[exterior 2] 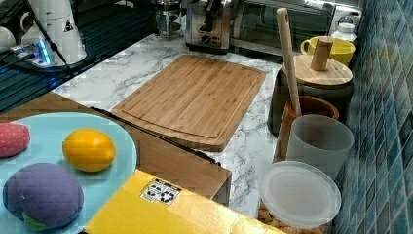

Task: Turn on the toaster.

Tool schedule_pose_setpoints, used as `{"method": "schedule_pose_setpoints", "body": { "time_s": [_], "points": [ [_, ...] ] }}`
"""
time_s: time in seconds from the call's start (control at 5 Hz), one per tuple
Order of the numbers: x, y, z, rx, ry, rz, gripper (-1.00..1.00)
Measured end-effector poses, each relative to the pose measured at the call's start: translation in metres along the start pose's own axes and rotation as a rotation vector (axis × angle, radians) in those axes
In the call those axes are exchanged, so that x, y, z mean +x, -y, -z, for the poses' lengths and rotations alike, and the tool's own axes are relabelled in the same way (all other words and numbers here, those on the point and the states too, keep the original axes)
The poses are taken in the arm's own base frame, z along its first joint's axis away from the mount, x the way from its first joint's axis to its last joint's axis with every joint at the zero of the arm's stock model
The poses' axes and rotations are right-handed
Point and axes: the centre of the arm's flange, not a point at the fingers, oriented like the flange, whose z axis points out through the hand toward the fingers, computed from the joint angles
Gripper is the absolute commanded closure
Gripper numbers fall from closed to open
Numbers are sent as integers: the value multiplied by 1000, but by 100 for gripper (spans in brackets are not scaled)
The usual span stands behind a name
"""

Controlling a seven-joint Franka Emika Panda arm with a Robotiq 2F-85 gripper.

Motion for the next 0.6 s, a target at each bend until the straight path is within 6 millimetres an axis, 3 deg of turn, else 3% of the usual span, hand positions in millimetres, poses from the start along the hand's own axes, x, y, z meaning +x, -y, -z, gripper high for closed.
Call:
{"method": "schedule_pose_setpoints", "body": {
  "time_s": [0.6],
  "points": [
    [4, 7, 0, -31, 15, 36, 100]
  ]
}}
